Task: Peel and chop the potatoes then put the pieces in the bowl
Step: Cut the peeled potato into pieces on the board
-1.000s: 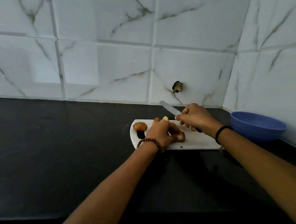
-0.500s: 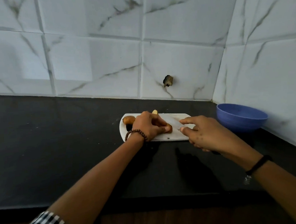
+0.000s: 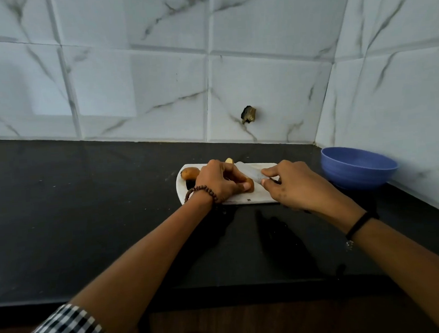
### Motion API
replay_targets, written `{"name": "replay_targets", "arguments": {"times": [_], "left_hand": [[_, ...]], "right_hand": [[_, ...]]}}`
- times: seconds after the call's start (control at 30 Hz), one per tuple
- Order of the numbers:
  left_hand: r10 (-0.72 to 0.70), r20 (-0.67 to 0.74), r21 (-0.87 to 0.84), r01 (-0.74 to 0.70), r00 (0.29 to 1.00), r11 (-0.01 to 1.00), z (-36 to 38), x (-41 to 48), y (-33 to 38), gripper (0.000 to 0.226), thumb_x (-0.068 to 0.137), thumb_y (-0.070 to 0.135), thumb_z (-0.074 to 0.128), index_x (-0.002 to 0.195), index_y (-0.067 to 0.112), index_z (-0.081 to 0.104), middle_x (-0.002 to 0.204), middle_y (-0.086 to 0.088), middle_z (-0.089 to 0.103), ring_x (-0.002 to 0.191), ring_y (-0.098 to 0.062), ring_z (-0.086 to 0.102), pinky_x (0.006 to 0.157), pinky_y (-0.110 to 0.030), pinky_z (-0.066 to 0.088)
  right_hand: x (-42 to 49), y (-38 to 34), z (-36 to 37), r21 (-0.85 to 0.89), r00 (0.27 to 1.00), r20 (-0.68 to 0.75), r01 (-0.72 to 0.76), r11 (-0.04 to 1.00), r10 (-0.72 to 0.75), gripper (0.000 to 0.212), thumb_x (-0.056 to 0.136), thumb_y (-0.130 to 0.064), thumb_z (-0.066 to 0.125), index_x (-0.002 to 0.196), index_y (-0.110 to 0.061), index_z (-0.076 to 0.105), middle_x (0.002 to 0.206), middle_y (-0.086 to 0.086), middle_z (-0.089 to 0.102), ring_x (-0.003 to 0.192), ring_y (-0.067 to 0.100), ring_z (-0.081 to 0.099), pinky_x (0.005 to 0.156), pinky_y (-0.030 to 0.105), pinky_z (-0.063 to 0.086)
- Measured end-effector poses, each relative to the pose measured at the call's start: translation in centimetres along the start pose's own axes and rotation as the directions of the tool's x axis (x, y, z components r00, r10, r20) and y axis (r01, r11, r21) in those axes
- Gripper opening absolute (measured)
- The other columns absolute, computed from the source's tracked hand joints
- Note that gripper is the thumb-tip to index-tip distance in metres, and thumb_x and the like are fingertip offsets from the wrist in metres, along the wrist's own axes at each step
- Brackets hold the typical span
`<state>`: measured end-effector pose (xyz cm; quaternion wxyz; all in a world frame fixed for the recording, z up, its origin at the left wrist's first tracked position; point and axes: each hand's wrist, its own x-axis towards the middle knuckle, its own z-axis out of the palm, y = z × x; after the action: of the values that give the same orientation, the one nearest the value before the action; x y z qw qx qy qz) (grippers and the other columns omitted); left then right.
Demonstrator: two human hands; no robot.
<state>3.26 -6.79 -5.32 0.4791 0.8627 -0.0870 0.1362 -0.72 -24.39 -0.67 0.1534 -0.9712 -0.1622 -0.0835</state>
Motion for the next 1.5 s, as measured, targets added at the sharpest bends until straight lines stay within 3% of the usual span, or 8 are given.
{"name": "replay_targets", "arguments": {"times": [0.07,0.17,0.33,0.73,1.03,1.13,1.37,1.5], "left_hand": [[-0.006,0.0,-0.007,0.006,1.0,1.0,0.0,0.0,0.0,0.013,0.068,0.025,0.086,0.077,0.021,0.077,0.078,0.008,0.075,0.087,-0.004,0.068,0.092,-0.029,0.053],[-0.017,0.001,-0.004,0.017,1.0,1.0,0.0,0.0,0.1,0.015,0.068,0.024,0.086,0.078,0.019,0.077,0.08,0.007,0.075,0.087,-0.005,0.068,0.092,-0.027,0.053],[-0.004,-0.018,-0.017,0.004,1.0,1.0,0.2,-0.1,0.2,0.014,0.068,0.022,0.086,0.078,0.018,0.077,0.079,0.007,0.075,0.084,-0.003,0.068,0.088,-0.022,0.053],[-0.046,-0.019,-0.015,0.045,0.999,0.999,0.1,-0.2,0.3,0.015,0.069,0.023,0.086,0.08,0.019,0.077,0.083,0.006,0.074,0.086,0.0,0.064,0.078,-0.012,0.043],[-0.019,-0.055,0.019,0.02,0.998,1.0,0.2,-0.2,0.0,0.013,0.072,0.023,0.084,0.077,0.019,0.074,0.082,0.004,0.073,0.078,0.002,0.064,0.069,-0.006,0.043],[-0.002,-0.032,0.032,0.003,0.999,0.999,0.1,-0.3,0.0,0.011,0.074,0.022,0.083,0.077,0.021,0.072,0.082,0.003,0.074,0.078,-0.001,0.066,0.076,-0.012,0.049],[-0.007,0.003,0.089,0.007,1.0,0.996,0.2,-0.4,0.3,0.028,0.079,0.029,0.077,0.106,0.023,0.071,0.08,-0.001,0.073,0.085,-0.008,0.066,0.088,-0.022,0.046],[0.008,0.023,0.12,-0.011,1.0,0.993,0.0,-0.6,0.4,0.023,0.08,0.03,0.076,0.102,0.024,0.074,0.077,0.007,0.069,0.083,-0.004,0.062,0.087,-0.022,0.046]], "right_hand": [[0.3,0.0,0.1,-0.007,1.0,0.006,-0.004,1.0,0.004,0.037,0.102,-0.031,0.049,0.135,-0.017,0.059,0.099,0.004,0.063,0.066,0.012,0.058,0.058,0.025,0.047],[0.7,0.0,0.2,-0.023,1.0,0.0,-0.002,1.0,0.002,0.038,0.101,-0.032,0.051,0.133,-0.014,0.059,0.122,0.011,0.062,0.077,0.016,0.062,0.068,0.029,0.05],[0.4,0.3,0.9,-0.076,0.999,-0.034,0.003,0.997,-0.005,0.038,0.1,-0.032,0.051,0.13,-0.012,0.062,0.122,0.014,0.062,0.086,0.023,0.064,0.076,0.036,0.054],[-0.8,-0.3,1.0,-0.108,0.999,-0.046,0.001,0.994,-0.006,0.032,0.101,-0.029,0.051,0.122,-0.01,0.066,0.091,0.009,0.059,0.073,0.021,0.061,0.059,0.031,0.048],[-3.1,-0.5,1.6,-0.167,0.999,-0.007,0.04,0.985,-0.042,0.029,0.102,-0.03,0.049,0.118,-0.015,0.066,0.09,0.006,0.061,0.08,0.018,0.06,0.066,0.032,0.05],[-3.4,-0.6,1.4,-0.165,1.0,0.008,0.02,0.986,-0.019,0.027,0.102,-0.03,0.05,0.118,-0.014,0.064,0.092,0.006,0.057,0.075,0.016,0.058,0.059,0.027,0.042],[-5.9,-0.1,-0.5,-0.176,0.996,0.085,0.011,0.984,0.004,0.027,0.101,-0.032,0.05,0.12,-0.017,0.063,0.085,0.001,0.057,0.073,0.014,0.061,0.068,0.032,0.056],[-7.5,-0.1,-2.5,-0.186,0.99,0.142,0.029,0.982,-0.002,0.028,0.102,-0.029,0.05,0.124,-0.02,0.065,0.087,0.0,0.063,0.072,0.012,0.061,0.066,0.026,0.053]]}}
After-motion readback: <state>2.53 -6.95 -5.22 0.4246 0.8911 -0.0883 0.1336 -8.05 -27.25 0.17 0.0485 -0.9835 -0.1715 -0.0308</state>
